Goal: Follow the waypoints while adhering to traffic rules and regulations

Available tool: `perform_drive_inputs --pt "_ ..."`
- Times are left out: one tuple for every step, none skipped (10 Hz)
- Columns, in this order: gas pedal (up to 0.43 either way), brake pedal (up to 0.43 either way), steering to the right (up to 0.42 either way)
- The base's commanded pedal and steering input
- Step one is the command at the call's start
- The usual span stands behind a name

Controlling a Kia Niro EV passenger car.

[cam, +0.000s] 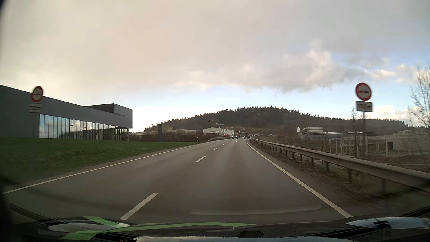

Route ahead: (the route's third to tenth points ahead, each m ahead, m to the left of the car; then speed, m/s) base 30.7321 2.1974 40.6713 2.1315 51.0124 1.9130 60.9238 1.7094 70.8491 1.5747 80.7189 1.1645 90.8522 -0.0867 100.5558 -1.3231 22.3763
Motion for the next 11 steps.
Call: perform_drive_inputs --pt "0.177 0.000 0.003" --pt "0.177 0.000 0.003" --pt "0.177 0.000 0.003" --pt "0.177 0.000 0.004" --pt "0.177 0.000 0.004" --pt "0.177 0.000 0.004" --pt "0.177 0.000 0.004" --pt "0.177 0.000 0.004" --pt "0.177 0.000 0.003" --pt "0.177 0.000 0.003" --pt "0.177 0.000 0.003"
